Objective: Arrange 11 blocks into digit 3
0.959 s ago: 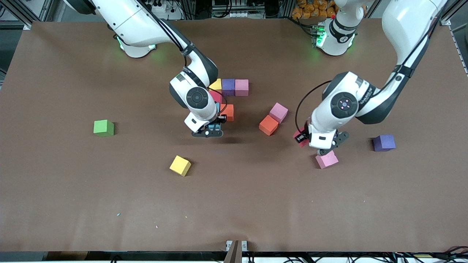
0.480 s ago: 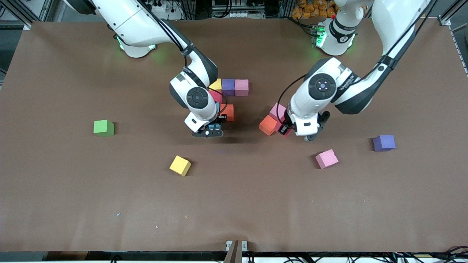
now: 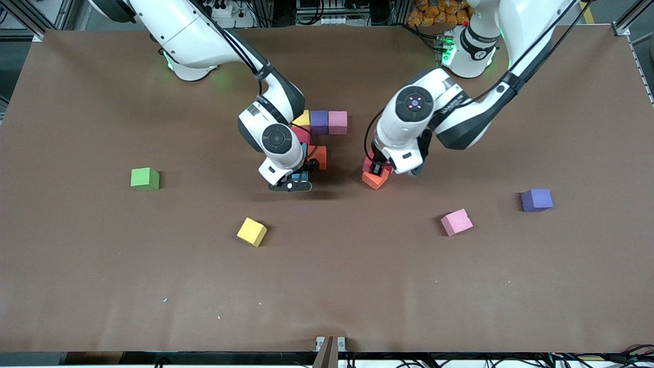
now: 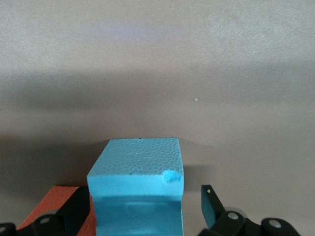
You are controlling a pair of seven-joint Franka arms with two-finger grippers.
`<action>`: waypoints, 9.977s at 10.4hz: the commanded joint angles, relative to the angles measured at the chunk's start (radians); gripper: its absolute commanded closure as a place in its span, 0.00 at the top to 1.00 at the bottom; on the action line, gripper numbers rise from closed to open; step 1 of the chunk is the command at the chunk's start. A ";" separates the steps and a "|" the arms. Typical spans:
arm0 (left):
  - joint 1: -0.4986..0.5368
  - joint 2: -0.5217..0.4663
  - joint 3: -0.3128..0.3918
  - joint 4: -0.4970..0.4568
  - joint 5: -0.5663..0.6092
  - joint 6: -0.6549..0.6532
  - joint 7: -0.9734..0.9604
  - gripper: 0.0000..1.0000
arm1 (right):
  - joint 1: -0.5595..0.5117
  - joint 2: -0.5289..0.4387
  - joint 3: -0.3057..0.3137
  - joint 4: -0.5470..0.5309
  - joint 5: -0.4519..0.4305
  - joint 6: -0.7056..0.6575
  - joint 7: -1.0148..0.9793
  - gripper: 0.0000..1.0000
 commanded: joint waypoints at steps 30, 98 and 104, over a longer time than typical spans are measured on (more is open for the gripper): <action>-0.386 0.166 0.249 -0.050 0.147 0.329 -0.613 0.01 | -0.106 0.127 -0.206 0.292 -0.057 0.093 -1.194 1.00; -0.136 -0.045 0.258 0.015 0.105 0.027 0.594 1.00 | -0.063 -0.002 0.023 -0.001 -0.264 0.195 0.196 0.00; -0.168 0.097 0.259 0.050 0.125 0.035 0.621 1.00 | -0.064 0.000 0.035 -0.001 -0.262 0.194 0.196 0.00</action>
